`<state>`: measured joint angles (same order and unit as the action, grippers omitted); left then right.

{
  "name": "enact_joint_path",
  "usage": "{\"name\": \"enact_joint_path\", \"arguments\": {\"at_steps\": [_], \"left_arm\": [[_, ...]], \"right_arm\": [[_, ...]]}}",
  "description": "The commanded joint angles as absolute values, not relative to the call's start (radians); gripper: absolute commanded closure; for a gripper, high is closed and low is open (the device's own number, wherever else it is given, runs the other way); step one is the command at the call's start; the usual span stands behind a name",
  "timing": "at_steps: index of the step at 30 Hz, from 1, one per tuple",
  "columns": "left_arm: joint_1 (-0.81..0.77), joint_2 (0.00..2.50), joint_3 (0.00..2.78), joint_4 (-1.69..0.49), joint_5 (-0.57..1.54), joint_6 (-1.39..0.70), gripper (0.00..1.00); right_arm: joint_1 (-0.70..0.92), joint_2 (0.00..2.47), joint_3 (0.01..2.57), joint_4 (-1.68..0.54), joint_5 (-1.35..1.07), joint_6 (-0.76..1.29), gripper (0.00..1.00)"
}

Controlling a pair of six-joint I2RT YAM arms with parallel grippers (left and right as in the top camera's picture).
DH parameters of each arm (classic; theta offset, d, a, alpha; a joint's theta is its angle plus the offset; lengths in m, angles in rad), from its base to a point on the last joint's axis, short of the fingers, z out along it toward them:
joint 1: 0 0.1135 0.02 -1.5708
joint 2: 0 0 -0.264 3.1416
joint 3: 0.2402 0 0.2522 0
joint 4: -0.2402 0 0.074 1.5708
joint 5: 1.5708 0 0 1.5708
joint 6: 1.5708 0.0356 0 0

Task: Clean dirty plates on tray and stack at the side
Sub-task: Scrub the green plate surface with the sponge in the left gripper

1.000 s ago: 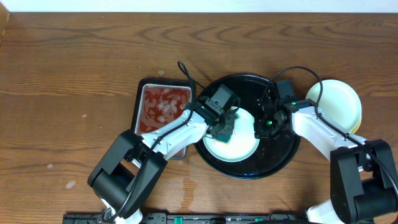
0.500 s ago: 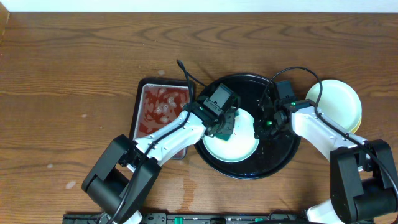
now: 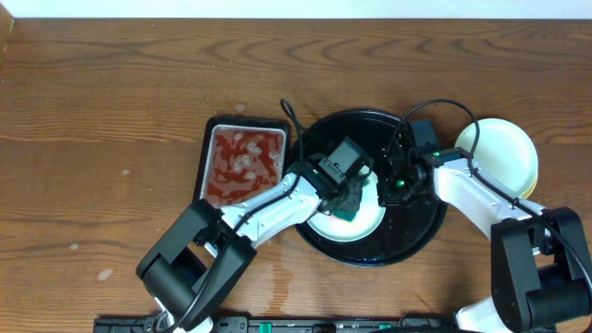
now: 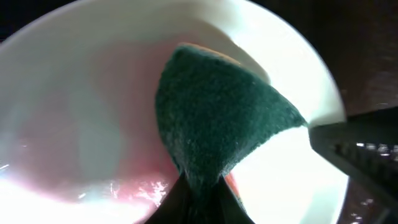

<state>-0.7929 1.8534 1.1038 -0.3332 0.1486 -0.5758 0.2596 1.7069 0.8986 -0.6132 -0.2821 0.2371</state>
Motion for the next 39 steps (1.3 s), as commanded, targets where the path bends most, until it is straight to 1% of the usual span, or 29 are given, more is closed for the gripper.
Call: {"name": "enact_joint_path", "arguments": {"at_steps": [1, 2, 6, 11, 16, 24, 32, 34, 36, 39], "left_arm": [[-0.770, 1.878, 1.096, -0.422, -0.028, -0.579, 0.93], [-0.749, 1.877, 1.096, -0.455, -0.073, -0.577, 0.93], [-0.707, 1.853, 1.097, -0.479, -0.056, -0.577, 0.92], [-0.691, 1.760, 1.098, -0.466, 0.020, -0.548, 0.93], [-0.712, 1.708, 1.098, -0.419, 0.118, -0.548, 0.92], [-0.786, 1.786, 1.097, -0.321, 0.139, -0.563, 0.93], [-0.831, 1.879, 1.097, -0.338, 0.138, -0.548, 0.92], [-0.830, 1.882, 1.097, -0.375, 0.095, -0.528, 0.93], [-0.826, 1.881, 1.097, -0.432, -0.019, -0.524, 0.93], [-0.813, 1.879, 1.098, -0.494, -0.128, -0.492, 0.93]], "right_arm": [[0.268, 1.704, 0.883, -0.620, -0.266, 0.231, 0.99], [0.268, 1.704, 0.883, -0.620, -0.266, 0.231, 0.99], [0.268, 1.704, 0.883, -0.621, -0.266, 0.231, 0.99], [0.268, 1.704, 0.883, -0.620, -0.266, 0.231, 0.99], [0.268, 1.704, 0.883, -0.620, -0.266, 0.231, 0.99], [0.268, 1.704, 0.883, -0.621, -0.266, 0.231, 0.99], [0.268, 1.704, 0.883, -0.620, -0.266, 0.231, 0.99], [0.268, 1.704, 0.883, -0.620, -0.266, 0.231, 0.99], [0.268, 1.704, 0.883, -0.620, -0.266, 0.231, 0.99], [0.268, 1.704, 0.883, -0.620, -0.266, 0.231, 0.99]]}}
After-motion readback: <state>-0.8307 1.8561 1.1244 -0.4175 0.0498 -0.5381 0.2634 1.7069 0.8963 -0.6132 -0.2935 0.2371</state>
